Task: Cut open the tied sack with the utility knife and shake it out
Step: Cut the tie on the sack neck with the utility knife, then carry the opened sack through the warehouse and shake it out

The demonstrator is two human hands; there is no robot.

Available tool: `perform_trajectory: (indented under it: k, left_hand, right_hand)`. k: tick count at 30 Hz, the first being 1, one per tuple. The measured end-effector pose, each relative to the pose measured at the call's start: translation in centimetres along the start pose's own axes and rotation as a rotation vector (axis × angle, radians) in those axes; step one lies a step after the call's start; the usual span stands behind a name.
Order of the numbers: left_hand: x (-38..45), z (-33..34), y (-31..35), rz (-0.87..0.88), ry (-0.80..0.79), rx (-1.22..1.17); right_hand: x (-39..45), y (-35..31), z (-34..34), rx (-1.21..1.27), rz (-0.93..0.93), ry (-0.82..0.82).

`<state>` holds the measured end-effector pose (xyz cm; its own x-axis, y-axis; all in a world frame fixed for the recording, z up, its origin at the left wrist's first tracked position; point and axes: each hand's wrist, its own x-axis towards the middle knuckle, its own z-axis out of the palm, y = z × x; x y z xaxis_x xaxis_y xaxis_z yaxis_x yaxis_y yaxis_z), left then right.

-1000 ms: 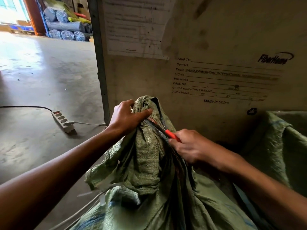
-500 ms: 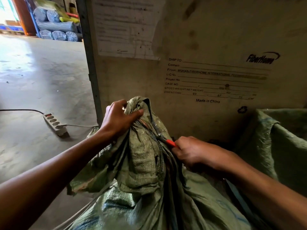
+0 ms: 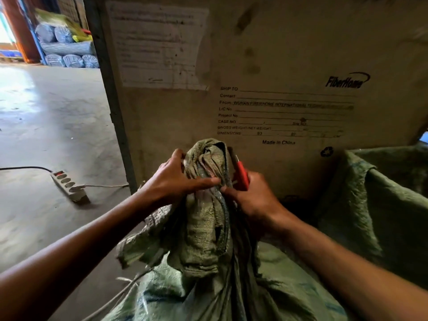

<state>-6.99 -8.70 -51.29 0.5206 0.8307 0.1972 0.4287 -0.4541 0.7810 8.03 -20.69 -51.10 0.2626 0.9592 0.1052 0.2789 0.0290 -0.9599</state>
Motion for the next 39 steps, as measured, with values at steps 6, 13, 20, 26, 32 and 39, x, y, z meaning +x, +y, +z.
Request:
perform_trajectory:
  k: [6,13,20,26,32,39]
  left_hand:
    - [0.0,-0.3,-0.7,0.147,-0.199,0.026]
    - [0.0,1.5,-1.7,0.16,-0.179,0.107]
    - [-0.2,11.1,1.2,0.295,-0.109,0.193]
    - [-1.6,16.8,3.0,0.598,-0.12,0.27]
    - [-2.6,17.7,2.4,0.72,-0.128,0.226]
    - [-1.3,16.0,3.0,0.734,-0.069,0.189]
  right_hand:
    - [0.0,1.0,-1.7,-0.068,0.031,-0.072]
    - [-1.8,3.2,-9.6,-0.282,0.288,0.091]
    - [-9.2,11.2,-13.2,-0.432,0.507,0.391]
    - [-18.1,22.8,-15.9,-0.903,0.822,0.245]
    - [-23.2,29.8,-14.5,-0.988,0.995,0.036]
    - [-16.3,24.4,-15.8,-0.866,0.642,0.31]
